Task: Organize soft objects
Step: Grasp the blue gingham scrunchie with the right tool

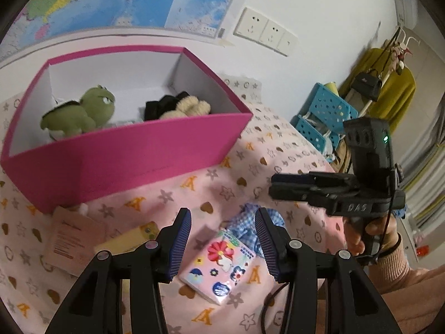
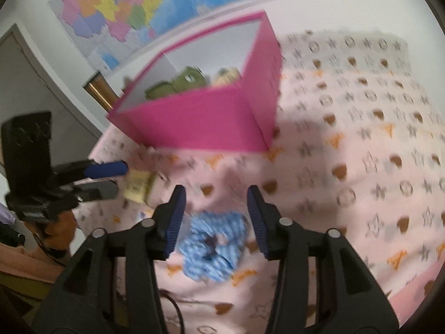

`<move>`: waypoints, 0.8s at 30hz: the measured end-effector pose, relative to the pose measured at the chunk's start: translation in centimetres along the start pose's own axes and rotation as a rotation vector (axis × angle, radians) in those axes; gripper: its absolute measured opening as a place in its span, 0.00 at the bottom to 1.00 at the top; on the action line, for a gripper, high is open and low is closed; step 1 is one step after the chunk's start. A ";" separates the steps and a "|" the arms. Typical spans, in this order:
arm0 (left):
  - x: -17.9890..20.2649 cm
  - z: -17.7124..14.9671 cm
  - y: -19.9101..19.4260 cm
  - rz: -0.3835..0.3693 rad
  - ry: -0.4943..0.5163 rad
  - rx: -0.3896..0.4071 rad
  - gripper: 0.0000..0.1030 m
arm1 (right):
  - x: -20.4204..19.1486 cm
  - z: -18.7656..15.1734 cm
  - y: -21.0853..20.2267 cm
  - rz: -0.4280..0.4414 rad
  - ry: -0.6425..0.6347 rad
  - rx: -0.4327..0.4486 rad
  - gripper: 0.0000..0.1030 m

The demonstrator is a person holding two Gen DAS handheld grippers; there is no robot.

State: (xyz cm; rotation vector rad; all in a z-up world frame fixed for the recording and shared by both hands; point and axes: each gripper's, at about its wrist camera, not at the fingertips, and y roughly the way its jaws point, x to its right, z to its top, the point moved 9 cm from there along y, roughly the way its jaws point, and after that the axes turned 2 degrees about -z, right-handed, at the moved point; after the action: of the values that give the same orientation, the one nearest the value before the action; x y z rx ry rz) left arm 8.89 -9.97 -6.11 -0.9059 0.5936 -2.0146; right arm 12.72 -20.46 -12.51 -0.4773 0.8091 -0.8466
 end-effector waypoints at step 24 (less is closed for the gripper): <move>2.3 -2.4 5.2 -0.058 0.054 -0.145 0.47 | -0.5 -3.0 0.4 0.013 -0.030 -0.007 0.09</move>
State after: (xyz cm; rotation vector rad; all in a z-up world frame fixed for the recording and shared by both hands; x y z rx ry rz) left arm 8.70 -14.54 -10.30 -0.9665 0.7589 -2.0744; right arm 10.31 -19.98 -14.43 -0.4893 0.7872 -0.8231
